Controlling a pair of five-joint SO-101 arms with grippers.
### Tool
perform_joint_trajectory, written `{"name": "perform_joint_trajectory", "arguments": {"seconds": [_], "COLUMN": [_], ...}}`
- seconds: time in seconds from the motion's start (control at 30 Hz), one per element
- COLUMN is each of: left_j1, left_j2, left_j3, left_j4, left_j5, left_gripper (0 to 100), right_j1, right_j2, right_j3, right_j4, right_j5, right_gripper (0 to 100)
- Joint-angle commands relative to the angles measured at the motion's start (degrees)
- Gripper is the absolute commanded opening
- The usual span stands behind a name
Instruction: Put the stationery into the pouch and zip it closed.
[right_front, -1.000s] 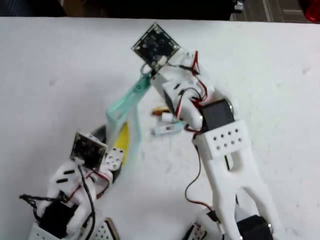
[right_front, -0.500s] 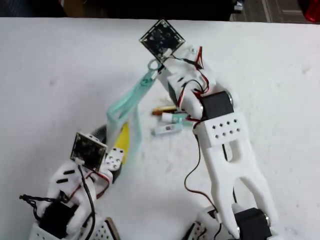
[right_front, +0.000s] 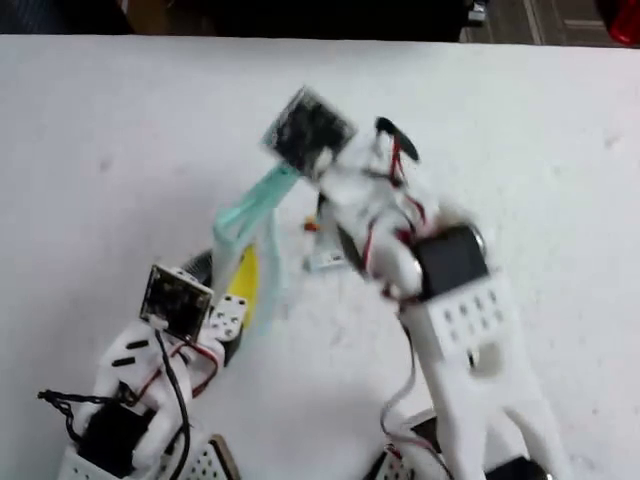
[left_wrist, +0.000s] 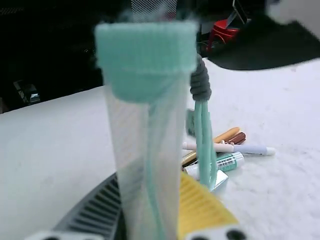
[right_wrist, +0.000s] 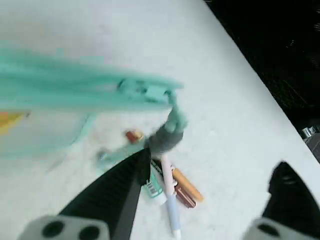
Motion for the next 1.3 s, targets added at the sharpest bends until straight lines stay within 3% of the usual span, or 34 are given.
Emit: {"name": "perform_joint_trajectory", "arguments": {"seconds": [0.0,0.1,0.23,0.37,0.57,0.63,0.73,0.83,0.93,1.27], "left_j1": [-3.0,-2.9,-3.2,-3.7,-5.8,-5.4,-3.6,-4.1,-4.1,-4.2], "left_j2": [-1.1,-1.1,-1.1,-1.1,-1.1,-1.1,-1.1,-1.1,-1.1,-1.1], "left_j3": [-0.4,1.1,8.3,12.4,11.9,10.7,9.5,9.1,9.1,9.1], "left_j4": [-2.5,-5.3,-17.0,-22.4,-19.7,-16.9,-15.0,-14.1,-14.2,-12.9], "left_j5": [-0.2,-0.2,-0.1,-0.3,-0.2,-0.2,-0.2,-0.2,-0.2,-0.1], "left_gripper": [2,2,2,2,2,2,2,2,2,13], "right_j1": [-1.1,-1.0,-1.0,-1.0,1.3,1.9,1.9,1.5,-0.7,-7.5], "right_j2": [-7.6,-10.9,-11.5,-10.0,-7.5,-7.0,-5.7,-2.3,3.1,18.0], "right_j3": [-1.8,-1.8,-1.8,-1.8,-1.9,-2.3,-4.0,-8.2,-13.5,-28.3], "right_j4": [8.1,10.4,10.8,10.5,7.5,3.1,-8.3,-10.9,-9.6,0.0], "right_j5": [2.8,2.8,2.5,-3.0,-7.5,-9.2,-11.3,-14.5,-15.9,-15.9], "right_gripper": [34.4,31.6,31.3,31.3,30.1,21.8,0.1,6.6,1.4,1.6]}}
